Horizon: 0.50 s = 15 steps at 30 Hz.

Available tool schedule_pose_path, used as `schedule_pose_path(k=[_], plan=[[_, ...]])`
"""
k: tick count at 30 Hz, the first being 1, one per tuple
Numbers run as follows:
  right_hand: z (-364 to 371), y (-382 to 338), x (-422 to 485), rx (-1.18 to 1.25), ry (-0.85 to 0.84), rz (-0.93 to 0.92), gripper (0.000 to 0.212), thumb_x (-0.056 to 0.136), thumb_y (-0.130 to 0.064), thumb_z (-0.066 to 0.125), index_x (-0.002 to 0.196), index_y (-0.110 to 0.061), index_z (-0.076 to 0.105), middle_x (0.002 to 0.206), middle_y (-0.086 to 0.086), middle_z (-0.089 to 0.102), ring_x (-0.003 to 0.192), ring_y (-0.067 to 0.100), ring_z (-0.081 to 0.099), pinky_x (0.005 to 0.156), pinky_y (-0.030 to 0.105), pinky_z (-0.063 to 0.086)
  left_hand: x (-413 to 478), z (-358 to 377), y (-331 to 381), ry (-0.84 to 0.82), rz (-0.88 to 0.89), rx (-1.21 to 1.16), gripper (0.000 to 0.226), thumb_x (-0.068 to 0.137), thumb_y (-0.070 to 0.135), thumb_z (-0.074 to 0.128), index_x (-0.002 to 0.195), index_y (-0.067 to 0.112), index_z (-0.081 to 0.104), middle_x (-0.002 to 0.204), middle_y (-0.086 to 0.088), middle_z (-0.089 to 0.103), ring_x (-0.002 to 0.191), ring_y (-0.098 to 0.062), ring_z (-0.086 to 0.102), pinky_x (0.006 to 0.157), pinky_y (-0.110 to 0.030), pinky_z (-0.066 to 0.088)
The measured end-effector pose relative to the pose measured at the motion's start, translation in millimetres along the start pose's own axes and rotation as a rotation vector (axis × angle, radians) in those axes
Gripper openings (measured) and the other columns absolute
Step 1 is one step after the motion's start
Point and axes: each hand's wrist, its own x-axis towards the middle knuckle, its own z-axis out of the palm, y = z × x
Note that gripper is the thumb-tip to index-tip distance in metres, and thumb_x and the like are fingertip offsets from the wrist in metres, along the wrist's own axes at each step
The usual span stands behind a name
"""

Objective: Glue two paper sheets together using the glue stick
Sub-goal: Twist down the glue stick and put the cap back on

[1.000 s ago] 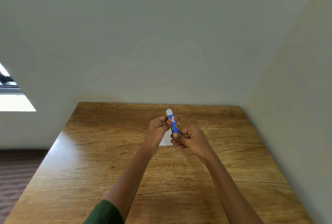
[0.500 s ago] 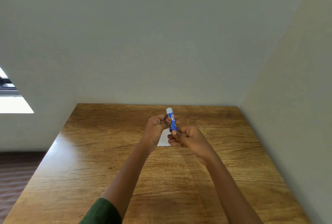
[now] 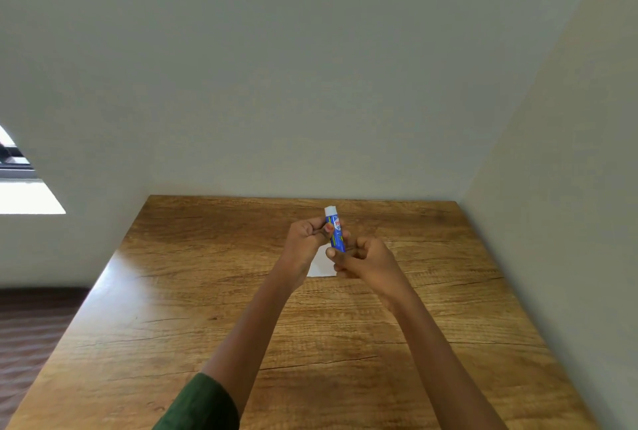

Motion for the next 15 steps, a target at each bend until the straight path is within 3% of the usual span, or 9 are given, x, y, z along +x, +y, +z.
schedule_pose_path(k=[3,5,8,12,15], plan=[[-5.9,-0.9,-0.1,0.083,-0.158,0.009,0.029,0.090,-0.025,0.060,0.106,-0.001,0.067,0.094,0.016,0.071,0.083,0.019,0.069,0.076,0.027,0.058,-0.1,-3.9,-2.8,0.003,0.012,0.024,0.017,0.092,0.006,0.051,0.094,0.006,0.068,0.077,-0.001,0.074,0.078,-0.013,0.068,0.076,-0.020,0.054],[-7.1,0.7,-1.1,0.087,-0.167,0.007,0.027,0.092,-0.020,0.057,0.105,0.001,0.067,0.094,0.016,0.071,0.080,0.018,0.069,0.073,0.024,0.058,-1.1,-4.0,-4.6,0.004,0.010,0.036,0.017,0.093,0.008,0.051,0.095,0.007,0.068,0.080,-0.001,0.074,0.079,-0.011,0.069,0.076,-0.018,0.053],[-7.5,1.8,-0.8,0.069,-0.047,0.005,0.021,0.082,-0.020,0.071,0.094,-0.003,0.072,0.084,0.013,0.074,0.073,0.019,0.069,0.070,0.028,0.058,-2.4,-1.9,-5.8,0.003,-0.002,0.035,0.019,0.093,0.006,0.050,0.101,-0.002,0.065,0.080,-0.002,0.073,0.075,-0.006,0.069,0.070,-0.015,0.051],[-2.3,4.4,2.1,-0.098,0.184,-0.054,0.028,0.063,-0.030,0.085,0.072,-0.007,0.072,0.069,0.010,0.073,0.063,0.024,0.069,0.064,0.032,0.058,-1.1,0.1,-5.9,0.002,-0.017,0.034,0.021,0.093,0.005,0.050,0.105,-0.003,0.065,0.084,-0.007,0.072,0.076,-0.009,0.070,0.070,-0.016,0.052],[-2.6,2.7,3.1,-0.060,0.095,-0.041,0.026,0.072,-0.027,0.080,0.086,-0.007,0.070,0.078,0.012,0.072,0.066,0.018,0.068,0.064,0.028,0.058,1.1,0.6,-4.2,-0.001,-0.015,0.034,0.019,0.092,0.005,0.051,0.102,-0.002,0.066,0.079,-0.003,0.073,0.074,-0.010,0.070,0.070,-0.019,0.053]])
